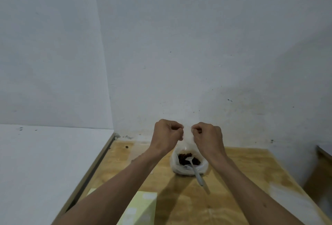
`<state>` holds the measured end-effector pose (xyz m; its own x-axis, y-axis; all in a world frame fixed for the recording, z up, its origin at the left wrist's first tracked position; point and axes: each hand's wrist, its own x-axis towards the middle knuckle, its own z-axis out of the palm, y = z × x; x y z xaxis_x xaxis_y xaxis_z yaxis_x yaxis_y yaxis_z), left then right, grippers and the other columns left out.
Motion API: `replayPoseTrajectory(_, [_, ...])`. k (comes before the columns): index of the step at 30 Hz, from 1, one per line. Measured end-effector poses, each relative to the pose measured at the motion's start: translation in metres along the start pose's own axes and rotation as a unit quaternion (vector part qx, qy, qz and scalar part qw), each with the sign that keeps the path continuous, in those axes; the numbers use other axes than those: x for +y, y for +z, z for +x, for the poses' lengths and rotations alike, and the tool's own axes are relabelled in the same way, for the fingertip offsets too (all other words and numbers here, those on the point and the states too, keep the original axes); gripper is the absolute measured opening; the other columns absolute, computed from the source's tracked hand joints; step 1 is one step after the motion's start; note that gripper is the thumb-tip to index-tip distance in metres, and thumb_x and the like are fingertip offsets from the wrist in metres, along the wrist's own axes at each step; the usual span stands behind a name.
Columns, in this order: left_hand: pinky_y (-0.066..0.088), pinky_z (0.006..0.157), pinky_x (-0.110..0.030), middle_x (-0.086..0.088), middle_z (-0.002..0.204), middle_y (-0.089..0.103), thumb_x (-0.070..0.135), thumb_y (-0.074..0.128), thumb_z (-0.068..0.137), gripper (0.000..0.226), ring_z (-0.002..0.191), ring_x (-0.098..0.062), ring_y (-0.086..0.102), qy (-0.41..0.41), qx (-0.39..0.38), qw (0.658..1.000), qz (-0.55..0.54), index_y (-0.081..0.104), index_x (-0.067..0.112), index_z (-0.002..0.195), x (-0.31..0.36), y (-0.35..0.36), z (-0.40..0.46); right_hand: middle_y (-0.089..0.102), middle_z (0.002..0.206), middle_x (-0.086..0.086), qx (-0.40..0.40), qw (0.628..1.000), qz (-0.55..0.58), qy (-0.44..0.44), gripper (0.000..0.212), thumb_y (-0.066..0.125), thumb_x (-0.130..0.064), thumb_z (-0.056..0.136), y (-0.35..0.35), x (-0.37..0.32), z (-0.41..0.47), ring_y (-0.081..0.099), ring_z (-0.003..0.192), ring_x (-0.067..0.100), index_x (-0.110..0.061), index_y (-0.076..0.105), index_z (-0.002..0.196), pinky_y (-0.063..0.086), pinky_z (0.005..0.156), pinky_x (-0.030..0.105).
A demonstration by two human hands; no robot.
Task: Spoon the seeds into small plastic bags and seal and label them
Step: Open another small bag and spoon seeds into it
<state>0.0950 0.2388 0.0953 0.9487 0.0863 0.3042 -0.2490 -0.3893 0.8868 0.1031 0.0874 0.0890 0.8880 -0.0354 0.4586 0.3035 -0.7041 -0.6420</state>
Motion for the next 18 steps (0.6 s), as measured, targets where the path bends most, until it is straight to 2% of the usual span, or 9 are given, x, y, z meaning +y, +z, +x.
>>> replayPoseTrajectory(2, [0.061,0.067,-0.023,-0.013,0.073,0.076,0.000,0.066,0.087,0.014,0.068,-0.021,0.074,0.001,-0.012,1.000,0.029,0.079,0.001,0.091,0.002,0.001,-0.004,0.074,0.076,0.002,0.011,1.000,-0.009,0.000,0.017,0.061,-0.004,0.095,-0.006,0.003,0.005,0.069,0.071,0.016,-0.008,0.078,0.091,0.060,0.071,0.037])
replayPoseTrajectory(5, [0.060,0.063,-0.021,-0.013,0.072,0.076,-0.001,0.066,0.086,0.013,0.064,-0.019,0.074,-0.010,-0.009,0.999,0.033,0.079,0.000,0.088,0.005,-0.006,0.001,0.070,0.073,0.000,-0.036,0.999,0.001,-0.015,0.011,0.062,-0.009,0.097,-0.015,0.002,0.007,0.067,0.065,0.015,-0.016,0.069,0.095,0.059,0.063,0.032])
replayPoseTrajectory(7, [0.063,0.068,-0.027,-0.011,0.072,0.076,0.000,0.067,0.086,0.013,0.063,-0.017,0.075,-0.014,-0.013,0.999,0.027,0.080,0.000,0.085,0.009,-0.012,0.007,0.070,0.073,0.003,-0.053,0.997,-0.017,-0.058,0.019,0.059,-0.005,0.096,-0.017,0.002,0.008,0.066,0.061,0.016,-0.022,0.067,0.094,0.057,0.060,0.035])
replayPoseTrajectory(9, [0.064,0.071,-0.030,-0.010,0.072,0.076,0.001,0.067,0.086,0.013,0.063,-0.017,0.075,-0.007,-0.032,0.999,0.020,0.080,0.001,0.085,0.015,-0.015,0.010,0.075,0.082,0.005,-0.088,0.991,-0.061,-0.082,0.029,0.055,-0.002,0.095,-0.016,0.002,0.009,0.063,0.061,0.009,-0.023,0.076,0.099,0.052,0.062,0.024])
replayPoseTrajectory(11, [0.063,0.072,-0.030,-0.008,0.074,0.077,0.004,0.068,0.086,0.013,0.065,-0.017,0.075,0.003,-0.063,0.998,0.025,0.080,0.003,0.083,0.021,-0.016,0.007,0.077,0.101,0.006,-0.138,0.987,-0.057,-0.057,0.033,0.053,-0.005,0.097,-0.020,-0.002,0.012,0.063,0.068,0.003,-0.019,0.078,0.113,0.045,0.067,0.012])
replayPoseTrajectory(13, [0.063,0.078,-0.032,-0.004,0.082,0.078,0.012,0.070,0.088,0.012,0.069,-0.014,0.075,0.017,-0.079,0.996,0.034,0.081,0.008,0.084,0.021,-0.018,0.007,0.077,0.102,-0.001,-0.163,0.986,-0.022,-0.037,0.031,0.056,-0.006,0.096,-0.024,-0.006,0.015,0.060,0.065,-0.009,-0.020,0.078,0.113,0.041,0.062,0.003])
replayPoseTrajectory(15, [0.059,0.089,-0.032,0.004,0.105,0.076,0.026,0.074,0.090,0.019,0.088,-0.007,0.073,0.044,-0.076,0.995,0.036,0.079,0.020,0.107,0.019,-0.023,0.008,0.072,0.082,-0.020,-0.161,0.986,0.036,-0.024,0.034,0.061,-0.002,0.091,-0.027,-0.003,0.020,0.058,0.064,-0.013,-0.031,0.080,0.095,0.043,0.059,0.004])
replayPoseTrajectory(17, [0.044,0.107,-0.026,0.011,0.144,0.051,0.039,0.079,0.086,0.064,0.128,-0.002,0.051,0.092,-0.109,0.984,0.103,0.054,0.031,0.144,0.014,-0.031,0.013,0.072,0.074,-0.026,-0.161,0.984,0.079,-0.004,0.031,0.067,-0.003,0.089,-0.029,-0.001,0.021,0.068,0.075,-0.006,-0.030,0.081,0.084,0.053,0.064,0.013])
replayPoseTrajectory(18, [0.031,0.113,-0.026,0.013,0.157,0.031,0.043,0.081,0.082,0.089,0.142,-0.002,0.031,0.108,-0.146,0.971,0.155,0.033,0.033,0.156,0.011,-0.033,0.015,0.075,0.079,-0.023,-0.162,0.983,0.086,-0.001,0.018,0.070,-0.005,0.088,-0.029,0.000,0.023,0.073,0.086,0.006,-0.018,0.082,0.090,0.061,0.072,0.028])
